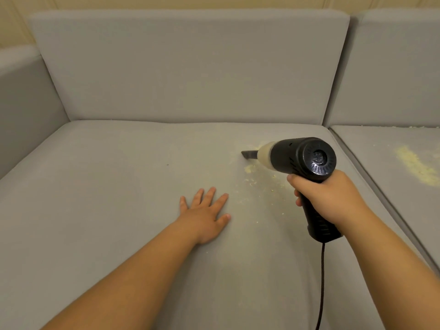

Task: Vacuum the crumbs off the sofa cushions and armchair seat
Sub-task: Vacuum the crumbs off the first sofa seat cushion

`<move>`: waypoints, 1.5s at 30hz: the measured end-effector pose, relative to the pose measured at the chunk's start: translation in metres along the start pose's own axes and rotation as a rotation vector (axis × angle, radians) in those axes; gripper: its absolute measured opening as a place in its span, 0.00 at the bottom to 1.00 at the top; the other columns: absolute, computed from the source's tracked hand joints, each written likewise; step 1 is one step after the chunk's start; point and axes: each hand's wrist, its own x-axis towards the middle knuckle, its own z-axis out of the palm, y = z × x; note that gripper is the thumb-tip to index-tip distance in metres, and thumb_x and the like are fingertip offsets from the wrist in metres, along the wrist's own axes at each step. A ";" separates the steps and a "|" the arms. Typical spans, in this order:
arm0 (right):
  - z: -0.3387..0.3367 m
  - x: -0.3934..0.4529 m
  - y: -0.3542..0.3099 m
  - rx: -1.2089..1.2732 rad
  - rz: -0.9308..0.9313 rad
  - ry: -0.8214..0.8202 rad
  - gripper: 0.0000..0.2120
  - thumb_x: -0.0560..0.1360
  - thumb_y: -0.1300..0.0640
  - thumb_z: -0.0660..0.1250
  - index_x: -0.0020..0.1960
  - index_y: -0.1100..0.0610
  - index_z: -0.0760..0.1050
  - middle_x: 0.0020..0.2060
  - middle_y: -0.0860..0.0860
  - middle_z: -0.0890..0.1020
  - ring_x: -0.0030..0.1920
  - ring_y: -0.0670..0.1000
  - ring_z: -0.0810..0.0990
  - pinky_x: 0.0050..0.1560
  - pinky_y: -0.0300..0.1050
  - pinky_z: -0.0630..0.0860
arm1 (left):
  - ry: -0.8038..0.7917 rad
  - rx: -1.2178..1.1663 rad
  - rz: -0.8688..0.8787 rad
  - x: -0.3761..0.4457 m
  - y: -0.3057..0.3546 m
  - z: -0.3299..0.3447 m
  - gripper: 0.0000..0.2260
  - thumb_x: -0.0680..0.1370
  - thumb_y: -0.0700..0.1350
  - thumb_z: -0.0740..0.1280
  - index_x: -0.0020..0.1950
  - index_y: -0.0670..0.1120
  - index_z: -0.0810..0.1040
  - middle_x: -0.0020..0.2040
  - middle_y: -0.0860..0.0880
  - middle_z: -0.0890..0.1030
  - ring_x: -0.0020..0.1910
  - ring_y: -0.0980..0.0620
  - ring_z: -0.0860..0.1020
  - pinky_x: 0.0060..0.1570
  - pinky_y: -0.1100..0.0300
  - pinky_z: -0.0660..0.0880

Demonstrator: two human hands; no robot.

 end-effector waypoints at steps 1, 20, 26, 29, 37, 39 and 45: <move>0.000 0.000 0.000 -0.010 -0.004 -0.016 0.08 0.76 0.52 0.74 0.45 0.57 0.83 0.36 0.55 0.87 0.34 0.50 0.87 0.43 0.48 0.81 | -0.002 -0.001 -0.001 0.000 0.000 0.000 0.29 0.84 0.66 0.46 0.83 0.65 0.39 0.84 0.55 0.35 0.83 0.48 0.36 0.77 0.32 0.36; 0.022 0.022 0.006 0.102 0.043 -0.019 0.10 0.76 0.49 0.76 0.49 0.55 0.82 0.39 0.56 0.87 0.43 0.57 0.87 0.43 0.48 0.80 | 0.008 0.005 0.004 0.000 -0.001 0.003 0.29 0.84 0.67 0.46 0.83 0.65 0.39 0.84 0.55 0.35 0.83 0.48 0.35 0.76 0.31 0.36; 0.019 0.025 0.005 0.144 0.040 0.056 0.09 0.75 0.52 0.75 0.49 0.57 0.83 0.40 0.57 0.87 0.43 0.57 0.88 0.49 0.56 0.84 | 0.006 0.006 0.003 0.002 -0.002 0.003 0.29 0.84 0.67 0.46 0.83 0.65 0.39 0.84 0.55 0.35 0.83 0.48 0.35 0.76 0.31 0.36; 0.021 0.025 0.009 0.139 0.061 0.049 0.07 0.75 0.53 0.75 0.48 0.56 0.82 0.39 0.57 0.87 0.44 0.59 0.88 0.48 0.54 0.84 | 0.004 -0.003 0.004 0.002 -0.001 0.003 0.29 0.84 0.66 0.46 0.83 0.66 0.39 0.84 0.56 0.35 0.83 0.48 0.35 0.76 0.31 0.35; 0.004 0.031 0.011 0.182 0.067 0.166 0.06 0.74 0.52 0.76 0.47 0.54 0.82 0.41 0.57 0.87 0.42 0.57 0.88 0.51 0.57 0.84 | 0.007 -0.007 0.006 0.002 -0.003 0.004 0.29 0.84 0.66 0.46 0.82 0.66 0.39 0.84 0.56 0.35 0.83 0.48 0.35 0.76 0.32 0.35; 0.001 0.032 0.013 0.205 0.083 0.225 0.05 0.74 0.53 0.75 0.47 0.52 0.81 0.44 0.59 0.87 0.40 0.54 0.87 0.50 0.55 0.84 | 0.007 -0.004 0.006 0.002 -0.003 0.005 0.29 0.84 0.67 0.46 0.82 0.66 0.39 0.84 0.56 0.35 0.83 0.48 0.34 0.76 0.32 0.35; -0.006 0.031 0.018 0.225 0.100 0.174 0.05 0.75 0.53 0.75 0.48 0.53 0.81 0.45 0.59 0.87 0.38 0.53 0.87 0.45 0.51 0.83 | 0.010 -0.002 0.006 0.002 -0.002 0.003 0.29 0.84 0.67 0.46 0.82 0.66 0.38 0.84 0.56 0.35 0.83 0.48 0.35 0.76 0.32 0.35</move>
